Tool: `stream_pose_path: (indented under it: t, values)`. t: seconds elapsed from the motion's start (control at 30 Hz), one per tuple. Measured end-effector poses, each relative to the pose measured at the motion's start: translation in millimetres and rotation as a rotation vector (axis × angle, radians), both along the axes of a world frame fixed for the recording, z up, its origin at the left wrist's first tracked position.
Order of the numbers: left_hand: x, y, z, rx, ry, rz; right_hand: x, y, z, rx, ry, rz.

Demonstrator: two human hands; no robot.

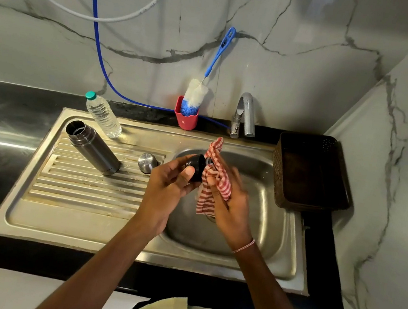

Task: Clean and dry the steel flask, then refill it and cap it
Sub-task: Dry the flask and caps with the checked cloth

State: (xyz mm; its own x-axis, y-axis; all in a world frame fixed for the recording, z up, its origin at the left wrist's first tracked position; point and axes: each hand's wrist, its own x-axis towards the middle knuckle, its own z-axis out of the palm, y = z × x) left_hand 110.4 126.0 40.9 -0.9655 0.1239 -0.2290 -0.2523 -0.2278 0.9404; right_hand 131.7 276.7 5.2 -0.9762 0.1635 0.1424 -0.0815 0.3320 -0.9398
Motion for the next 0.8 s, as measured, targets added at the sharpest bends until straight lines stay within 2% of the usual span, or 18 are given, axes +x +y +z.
stream_pose_path:
  t: [0.1,0.23,0.37,0.5,0.6,0.8]
  values:
    - [-4,-10,1,-0.015,0.004,-0.139,-2,2,6,-0.345,-0.127,-0.010]
    - [-7,-16,5,-0.065,0.031,-0.250,-5,14,23,-0.606,-0.243,0.014]
    - [-6,-12,7,-0.039,0.031,-0.235,-6,18,30,-0.661,-0.205,0.015]
    - [-3,-9,3,0.046,-0.009,-0.155,-4,20,34,-0.756,-0.262,0.053]
    - [-1,-8,1,0.117,-0.061,-0.123,-3,23,33,-0.731,-0.280,0.079]
    - [-1,-7,1,-0.026,0.034,-0.134,-3,18,38,-0.673,-0.236,0.050]
